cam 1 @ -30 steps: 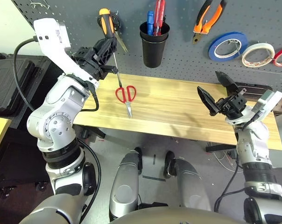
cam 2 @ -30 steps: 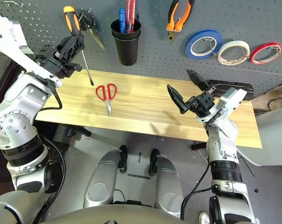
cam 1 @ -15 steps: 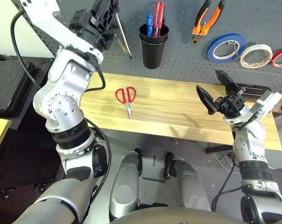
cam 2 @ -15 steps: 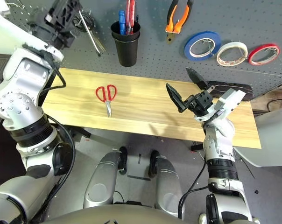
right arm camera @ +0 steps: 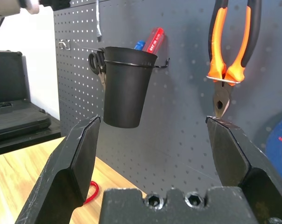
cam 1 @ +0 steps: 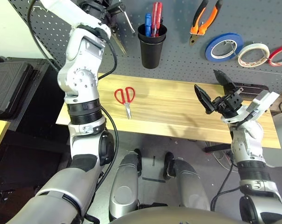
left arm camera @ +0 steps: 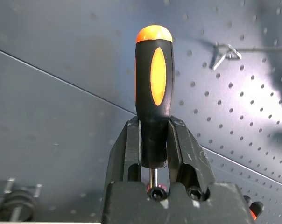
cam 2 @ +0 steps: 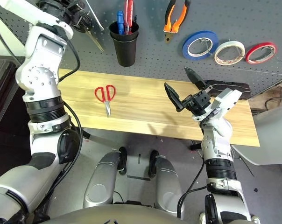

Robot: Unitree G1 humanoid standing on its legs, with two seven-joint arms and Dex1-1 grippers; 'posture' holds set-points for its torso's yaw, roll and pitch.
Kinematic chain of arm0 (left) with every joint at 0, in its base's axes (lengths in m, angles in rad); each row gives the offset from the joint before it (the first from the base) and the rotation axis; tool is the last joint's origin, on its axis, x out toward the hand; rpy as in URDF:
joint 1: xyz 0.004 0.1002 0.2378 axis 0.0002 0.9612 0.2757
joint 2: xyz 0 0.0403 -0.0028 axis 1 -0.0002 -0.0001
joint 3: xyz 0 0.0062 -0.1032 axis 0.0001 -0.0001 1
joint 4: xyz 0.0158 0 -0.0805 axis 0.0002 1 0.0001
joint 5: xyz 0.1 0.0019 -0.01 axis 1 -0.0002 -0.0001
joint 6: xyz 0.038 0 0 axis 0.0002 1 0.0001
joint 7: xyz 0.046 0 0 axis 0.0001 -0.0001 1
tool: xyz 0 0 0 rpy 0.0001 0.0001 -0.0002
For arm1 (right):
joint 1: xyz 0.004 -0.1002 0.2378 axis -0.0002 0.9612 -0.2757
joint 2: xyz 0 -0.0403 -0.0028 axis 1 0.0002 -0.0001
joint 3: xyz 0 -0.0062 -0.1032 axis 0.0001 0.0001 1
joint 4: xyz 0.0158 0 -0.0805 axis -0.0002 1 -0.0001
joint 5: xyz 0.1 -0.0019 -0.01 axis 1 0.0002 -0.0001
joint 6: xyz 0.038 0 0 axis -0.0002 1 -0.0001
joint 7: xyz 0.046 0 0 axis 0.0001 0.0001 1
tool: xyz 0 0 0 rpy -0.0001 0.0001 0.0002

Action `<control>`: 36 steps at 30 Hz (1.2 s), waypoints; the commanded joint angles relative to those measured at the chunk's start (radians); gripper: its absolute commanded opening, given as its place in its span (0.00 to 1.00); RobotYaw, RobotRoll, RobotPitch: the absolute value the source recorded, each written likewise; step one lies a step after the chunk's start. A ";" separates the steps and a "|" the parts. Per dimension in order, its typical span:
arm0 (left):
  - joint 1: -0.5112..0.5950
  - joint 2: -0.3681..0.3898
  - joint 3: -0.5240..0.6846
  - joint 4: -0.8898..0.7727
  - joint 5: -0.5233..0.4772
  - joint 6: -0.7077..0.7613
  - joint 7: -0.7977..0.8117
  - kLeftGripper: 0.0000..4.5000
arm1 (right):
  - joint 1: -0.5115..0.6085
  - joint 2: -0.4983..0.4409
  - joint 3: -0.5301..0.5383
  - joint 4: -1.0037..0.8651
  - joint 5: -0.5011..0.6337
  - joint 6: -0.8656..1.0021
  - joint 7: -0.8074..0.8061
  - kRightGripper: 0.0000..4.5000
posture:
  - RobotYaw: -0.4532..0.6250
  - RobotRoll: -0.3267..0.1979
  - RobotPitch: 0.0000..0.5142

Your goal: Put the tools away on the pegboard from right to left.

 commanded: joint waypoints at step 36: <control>-0.032 0.007 -0.047 0.077 0.102 -0.111 -0.032 0.99 | -0.004 -0.001 0.039 -0.037 -0.027 0.028 -0.057 1.00 | 0.50 0.62 0.45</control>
